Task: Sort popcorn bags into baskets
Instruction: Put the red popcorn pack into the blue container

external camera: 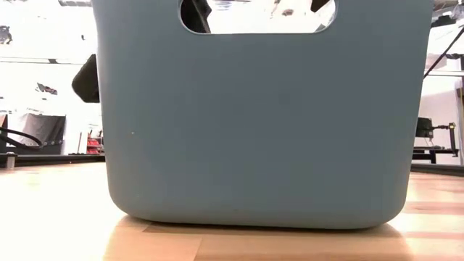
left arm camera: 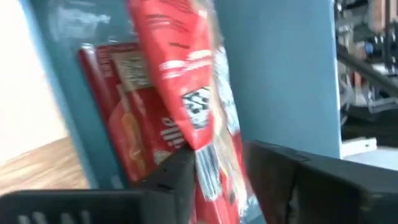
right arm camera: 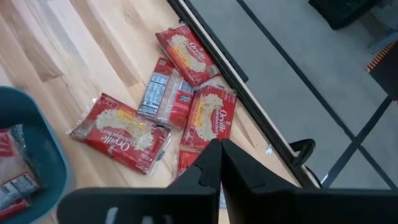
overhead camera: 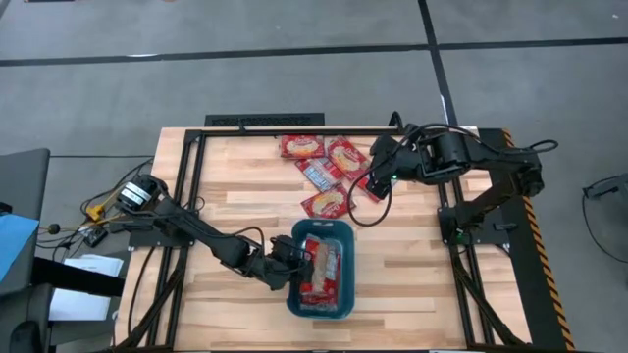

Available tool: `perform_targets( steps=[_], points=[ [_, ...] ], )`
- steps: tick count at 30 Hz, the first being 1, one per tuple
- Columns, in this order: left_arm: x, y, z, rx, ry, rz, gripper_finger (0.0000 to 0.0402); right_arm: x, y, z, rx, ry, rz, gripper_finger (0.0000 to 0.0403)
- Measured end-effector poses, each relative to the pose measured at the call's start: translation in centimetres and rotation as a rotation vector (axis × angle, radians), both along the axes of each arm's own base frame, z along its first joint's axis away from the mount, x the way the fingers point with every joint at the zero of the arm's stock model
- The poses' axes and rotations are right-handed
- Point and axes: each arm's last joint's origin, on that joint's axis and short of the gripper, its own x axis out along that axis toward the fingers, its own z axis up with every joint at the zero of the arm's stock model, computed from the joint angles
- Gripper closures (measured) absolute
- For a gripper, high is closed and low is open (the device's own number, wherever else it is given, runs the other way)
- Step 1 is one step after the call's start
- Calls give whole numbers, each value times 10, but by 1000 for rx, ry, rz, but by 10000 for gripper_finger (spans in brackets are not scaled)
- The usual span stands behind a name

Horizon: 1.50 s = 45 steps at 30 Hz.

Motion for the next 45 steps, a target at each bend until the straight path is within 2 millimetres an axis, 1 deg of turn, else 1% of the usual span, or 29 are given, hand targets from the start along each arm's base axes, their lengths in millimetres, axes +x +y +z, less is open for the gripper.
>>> perform_targets(
  steps=[5,9,12,15,17,19,23,27,30,33,35,37,38,41,44,45],
  points=[
    [4,-4,6,50,-50,-138,217,0,0,0,1,-2,-2,364],
    [-2,-1,15,88,-33,-201,180,1,-1,-3,-4,5,-10,368],
    [-13,5,24,109,24,-194,161,3,-2,-9,-20,25,-19,372],
    [-29,15,38,146,77,-156,149,8,-3,-20,-26,40,-23,376],
    [-41,26,52,185,103,-113,145,14,-7,-29,-34,42,-17,379],
    [-54,41,68,255,104,-59,143,22,-15,-40,-35,36,-5,381],
    [-76,86,95,444,142,36,143,39,-45,-64,36,-27,43,382],
    [-87,137,116,624,189,76,143,50,-81,-84,89,-146,85,378],
    [-94,181,122,748,285,98,143,49,-106,-93,107,-226,69,378],
    [-102,226,120,818,402,106,143,44,-124,-98,119,-243,35,381],
    [-104,255,115,827,427,124,143,40,-132,-99,110,-232,20,382],
    [-109,285,101,764,407,164,143,36,-139,-101,111,-221,2,381],
    [-112,299,93,707,368,185,143,34,-143,-101,118,-227,-5,379],
    [-123,339,63,555,307,230,143,34,-158,-105,159,-254,1,376],
    [-131,368,29,427,297,262,143,34,-177,-118,205,-242,-17,378],
    [-132,376,20,393,295,267,143,37,-183,-121,203,-255,-15,380]
  ],
)
